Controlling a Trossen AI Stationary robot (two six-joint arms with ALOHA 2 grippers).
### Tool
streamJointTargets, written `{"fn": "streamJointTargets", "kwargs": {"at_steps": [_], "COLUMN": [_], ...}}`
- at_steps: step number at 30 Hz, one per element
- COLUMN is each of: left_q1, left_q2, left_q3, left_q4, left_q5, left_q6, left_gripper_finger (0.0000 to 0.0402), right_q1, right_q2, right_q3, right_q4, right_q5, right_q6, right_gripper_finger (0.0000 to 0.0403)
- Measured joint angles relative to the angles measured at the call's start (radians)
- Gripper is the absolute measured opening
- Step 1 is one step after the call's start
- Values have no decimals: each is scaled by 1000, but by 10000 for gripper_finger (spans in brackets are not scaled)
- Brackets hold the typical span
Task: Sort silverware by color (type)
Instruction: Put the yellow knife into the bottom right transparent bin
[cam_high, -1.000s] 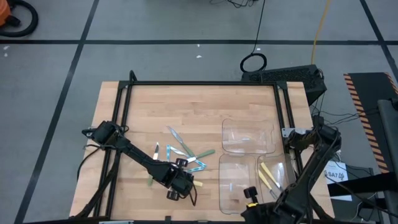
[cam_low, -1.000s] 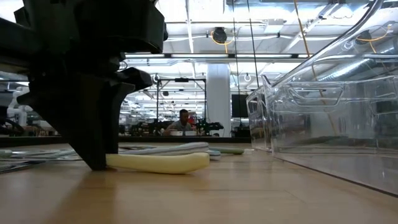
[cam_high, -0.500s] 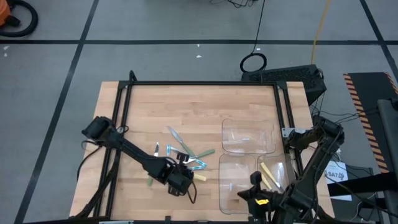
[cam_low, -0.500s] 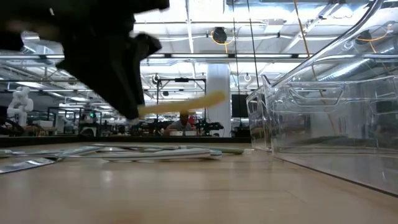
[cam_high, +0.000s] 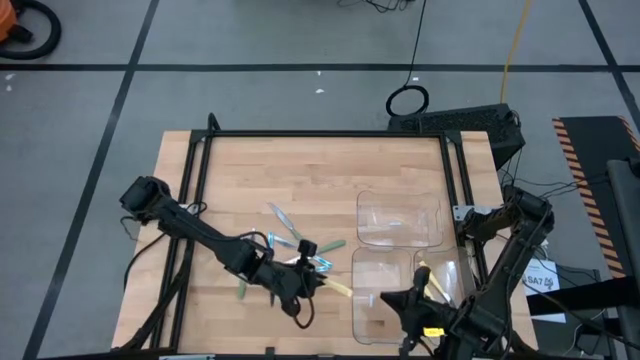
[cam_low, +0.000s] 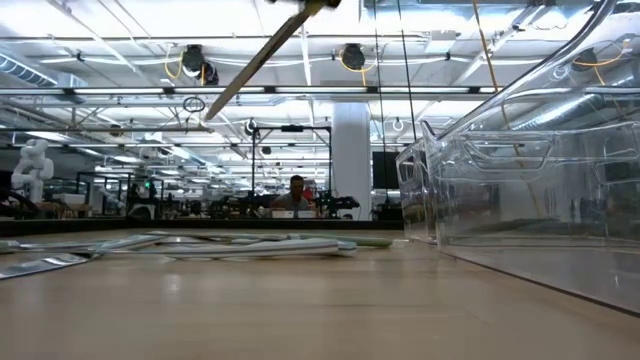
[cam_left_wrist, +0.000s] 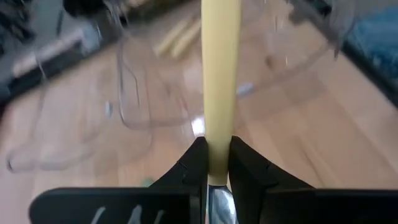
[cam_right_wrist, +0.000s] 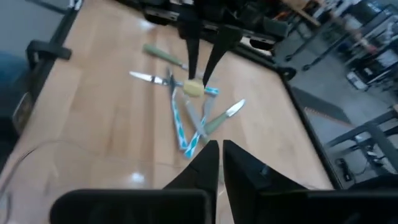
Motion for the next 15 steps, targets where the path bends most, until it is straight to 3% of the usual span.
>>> {"fn": "streamJointTargets", "kwargs": {"at_steps": [6, 15], "left_q1": [21, 58], "left_q2": [-6, -6], "left_q3": [0, 0], "left_q4": [107, 261], "left_q5": [5, 8], "left_q6": [71, 125], "left_gripper_finger": [45, 45], "right_q1": [-1, -12], "right_q2": [1, -24], "right_q3": [-80, -111], "right_q4": [-7, -8], "right_q5": [107, 113], "right_q6": [56, 41], "right_gripper_finger": [31, 43]}}
